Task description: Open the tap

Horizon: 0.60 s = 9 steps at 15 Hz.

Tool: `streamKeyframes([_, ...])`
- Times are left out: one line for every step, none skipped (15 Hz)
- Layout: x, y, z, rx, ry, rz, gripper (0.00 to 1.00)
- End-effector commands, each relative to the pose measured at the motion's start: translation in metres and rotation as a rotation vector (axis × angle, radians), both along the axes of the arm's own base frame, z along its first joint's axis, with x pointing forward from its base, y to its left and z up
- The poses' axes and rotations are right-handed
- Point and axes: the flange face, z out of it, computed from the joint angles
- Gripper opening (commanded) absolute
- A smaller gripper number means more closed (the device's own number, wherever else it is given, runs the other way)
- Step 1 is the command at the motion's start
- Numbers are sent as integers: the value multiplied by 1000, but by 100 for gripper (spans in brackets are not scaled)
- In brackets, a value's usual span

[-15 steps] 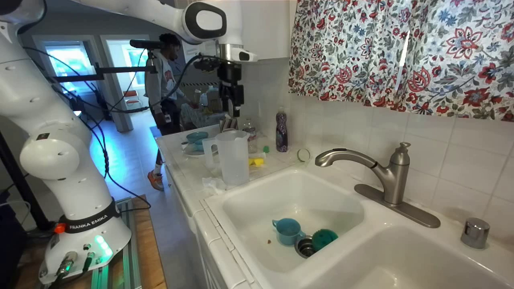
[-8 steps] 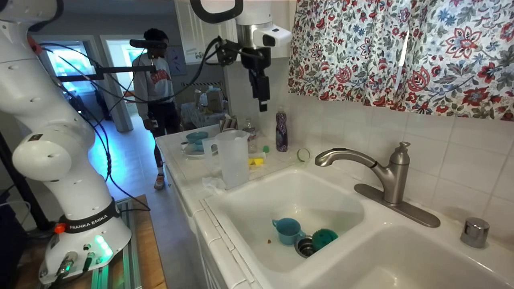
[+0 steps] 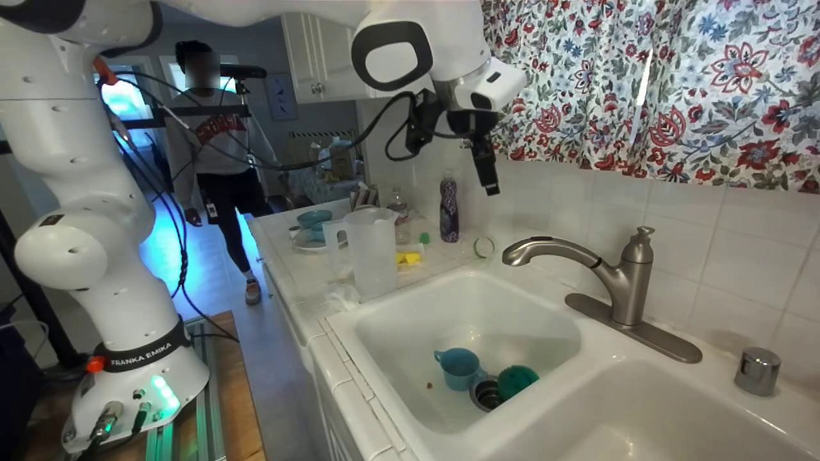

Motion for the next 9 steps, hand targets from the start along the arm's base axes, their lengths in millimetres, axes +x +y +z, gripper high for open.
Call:
streamKeyframes([15, -36, 0, 112, -141, -60, 100])
streamKeyframes([17, -42, -1, 167, -170, -52, 100])
streamKeyframes([7, -28, -5, 101, -108, -63, 100])
streamKeyframes([8, -36, -5, 127, -133, -63, 100])
streamKeyframes([9, -40, -5, 136, -143, -65, 100])
streamKeyframes([10, -43, -5, 141, -147, -67, 100])
streamKeyframes([11, -42, -4, 142, -149, -66, 100])
streamKeyframes([12, -41, -4, 142, -150, -64, 100])
streamKeyframes([17, -48, -8, 171, -132, -88, 100])
